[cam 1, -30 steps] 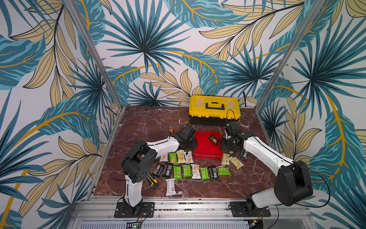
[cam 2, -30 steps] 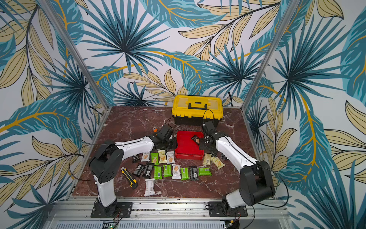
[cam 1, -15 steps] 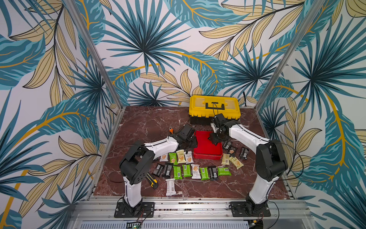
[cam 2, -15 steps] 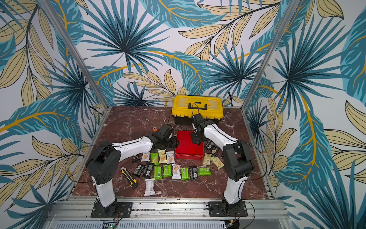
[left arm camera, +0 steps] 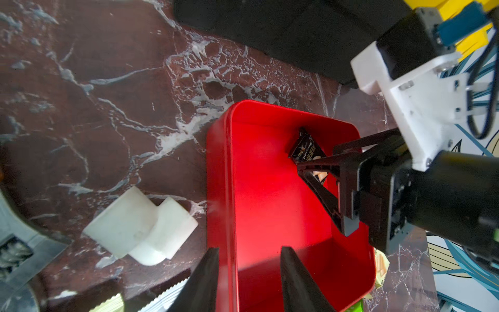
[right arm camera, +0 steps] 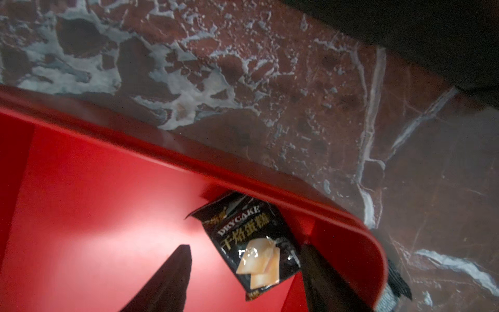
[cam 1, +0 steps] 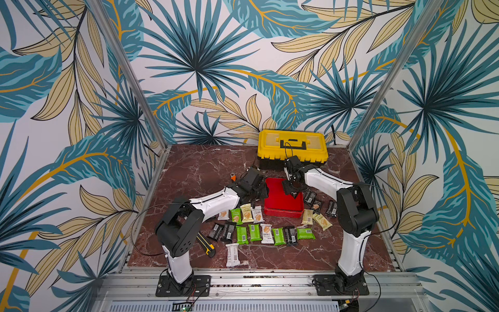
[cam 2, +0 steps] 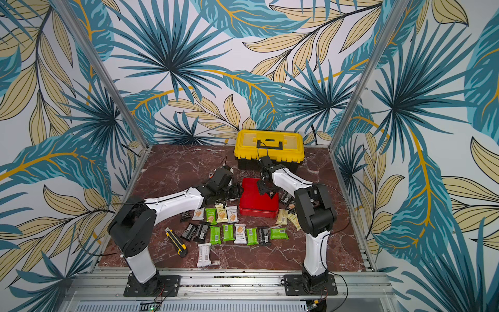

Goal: Take the cookies out of the storage box
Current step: Pick up the cookie from the storage box.

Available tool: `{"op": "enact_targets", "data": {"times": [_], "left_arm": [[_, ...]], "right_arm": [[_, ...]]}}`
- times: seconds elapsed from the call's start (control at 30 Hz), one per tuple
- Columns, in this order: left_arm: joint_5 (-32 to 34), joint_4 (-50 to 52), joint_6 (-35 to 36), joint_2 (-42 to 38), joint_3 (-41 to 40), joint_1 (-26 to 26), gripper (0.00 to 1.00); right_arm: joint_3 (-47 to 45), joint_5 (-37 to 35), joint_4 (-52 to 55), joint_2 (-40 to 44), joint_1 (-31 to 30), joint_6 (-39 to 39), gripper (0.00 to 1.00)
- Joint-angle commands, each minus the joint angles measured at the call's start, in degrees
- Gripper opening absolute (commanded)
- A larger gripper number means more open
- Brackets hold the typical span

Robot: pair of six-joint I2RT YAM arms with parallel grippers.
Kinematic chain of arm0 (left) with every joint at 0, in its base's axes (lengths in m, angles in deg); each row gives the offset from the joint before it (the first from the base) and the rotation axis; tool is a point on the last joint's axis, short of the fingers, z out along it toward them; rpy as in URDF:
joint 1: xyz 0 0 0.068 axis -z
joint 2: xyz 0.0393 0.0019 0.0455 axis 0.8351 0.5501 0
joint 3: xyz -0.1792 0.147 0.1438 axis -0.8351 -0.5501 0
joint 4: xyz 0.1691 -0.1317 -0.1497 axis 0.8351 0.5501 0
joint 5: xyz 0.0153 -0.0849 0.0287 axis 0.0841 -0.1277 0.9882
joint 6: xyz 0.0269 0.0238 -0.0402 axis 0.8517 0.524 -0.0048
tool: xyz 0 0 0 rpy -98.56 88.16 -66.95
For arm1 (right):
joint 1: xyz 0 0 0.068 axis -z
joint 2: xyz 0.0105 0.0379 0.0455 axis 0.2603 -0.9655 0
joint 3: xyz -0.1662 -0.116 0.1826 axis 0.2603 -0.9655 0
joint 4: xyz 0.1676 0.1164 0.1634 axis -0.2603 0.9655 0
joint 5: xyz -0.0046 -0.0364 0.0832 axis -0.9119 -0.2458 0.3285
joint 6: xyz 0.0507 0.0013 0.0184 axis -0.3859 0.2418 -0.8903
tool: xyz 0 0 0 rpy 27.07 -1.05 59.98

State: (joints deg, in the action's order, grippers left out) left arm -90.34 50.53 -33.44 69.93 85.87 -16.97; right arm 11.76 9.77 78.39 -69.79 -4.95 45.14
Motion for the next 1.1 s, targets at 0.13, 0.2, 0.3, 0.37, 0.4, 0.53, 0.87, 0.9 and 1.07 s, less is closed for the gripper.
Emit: {"op": "enact_targets", "data": {"times": [0.13, 0.2, 0.3, 0.37, 0.4, 0.53, 0.87, 0.9, 1.07], "left_arm": [[1.46, -1.47, -0.31, -1.69, -1.60, 0.10, 0.42], [1.52, -1.47, -0.49, -1.60, -1.58, 0.11, 0.41], [1.41, -1.41, -0.69, -1.39, -1.57, 0.12, 0.41], [1.36, -1.41, -0.68, -1.33, -1.62, 0.14, 0.41], [1.34, -1.50, -0.73, -1.33, -1.60, 0.08, 0.41], [1.42, -1.36, -0.51, -1.49, -1.47, 0.07, 0.40], [1.34, -1.33, -0.25, -1.60, -1.66, 0.12, 0.39], [1.34, -1.39, -0.24, -1.68, -1.73, 0.10, 0.39], [1.41, -1.50, -0.24, -1.93, -2.09, -0.02, 0.39]], "right_arm": [[1.18, 0.40, -0.20, -1.83, -0.25, 1.55, 0.69], [1.16, 2.09, 0.68, -1.92, -0.27, 1.44, 0.68], [0.60, 4.23, 1.64, -1.80, -0.24, 1.42, 0.67], [0.16, 5.05, 1.75, -1.57, -0.26, 1.30, 0.67], [0.12, 5.37, 1.75, -1.48, -0.27, 1.30, 0.66], [0.00, 6.60, 1.93, -1.48, -0.23, 0.88, 0.65], [-1.11, 9.24, 3.14, -0.94, -1.49, 0.27, 0.62], [-1.20, 9.66, 3.29, -0.96, -1.65, 0.18, 0.62], [-1.38, 12.15, 4.90, 1.49, -3.03, 0.01, 0.61]]}}
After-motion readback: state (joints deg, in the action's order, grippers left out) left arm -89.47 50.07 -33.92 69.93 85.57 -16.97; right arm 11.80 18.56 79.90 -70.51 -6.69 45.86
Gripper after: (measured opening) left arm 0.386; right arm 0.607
